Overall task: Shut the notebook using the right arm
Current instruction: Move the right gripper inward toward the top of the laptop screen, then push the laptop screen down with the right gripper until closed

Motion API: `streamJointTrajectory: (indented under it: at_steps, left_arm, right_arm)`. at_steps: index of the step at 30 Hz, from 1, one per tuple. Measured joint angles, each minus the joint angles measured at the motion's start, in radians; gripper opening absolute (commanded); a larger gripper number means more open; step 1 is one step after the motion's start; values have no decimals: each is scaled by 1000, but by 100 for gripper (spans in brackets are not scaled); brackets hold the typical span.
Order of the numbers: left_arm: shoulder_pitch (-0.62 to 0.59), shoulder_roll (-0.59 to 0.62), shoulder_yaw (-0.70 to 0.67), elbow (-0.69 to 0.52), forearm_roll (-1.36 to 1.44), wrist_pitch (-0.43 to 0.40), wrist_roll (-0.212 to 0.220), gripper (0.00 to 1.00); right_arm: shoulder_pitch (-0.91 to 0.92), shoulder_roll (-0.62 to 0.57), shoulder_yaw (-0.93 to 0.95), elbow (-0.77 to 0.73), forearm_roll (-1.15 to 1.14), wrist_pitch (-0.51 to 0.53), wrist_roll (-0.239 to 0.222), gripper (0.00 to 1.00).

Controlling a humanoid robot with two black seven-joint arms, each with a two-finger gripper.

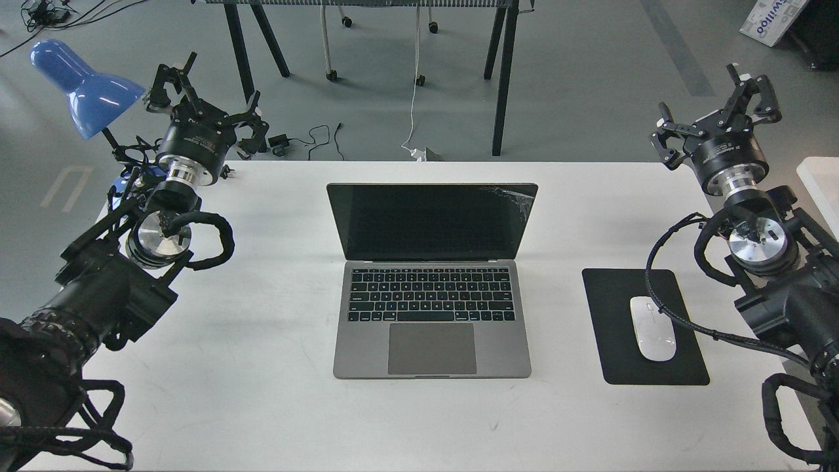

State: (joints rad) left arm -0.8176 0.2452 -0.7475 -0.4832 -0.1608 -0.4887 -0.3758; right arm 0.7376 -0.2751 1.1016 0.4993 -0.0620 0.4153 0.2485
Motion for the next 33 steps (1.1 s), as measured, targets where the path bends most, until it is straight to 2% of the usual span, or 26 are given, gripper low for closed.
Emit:
streamJointTrajectory:
  at_steps: [7, 12, 26, 33]
  left_arm:
    - [-1, -3, 1, 1, 1, 0, -1, 100]
    - [-2, -3, 1, 2, 1, 0, 0, 100]
    - [-2, -1, 0, 1, 0, 0, 1, 100]
    - [-2, -1, 0, 0, 0, 0, 1, 100]
  right_arm:
    - [0, 1, -12, 8, -1, 2, -4, 100]
    - [45, 26, -112, 9, -1, -5, -6, 100]
    - [132, 194, -349, 6, -5, -10, -15, 100]
    - [103, 172, -436, 89, -2, 1, -40, 100]
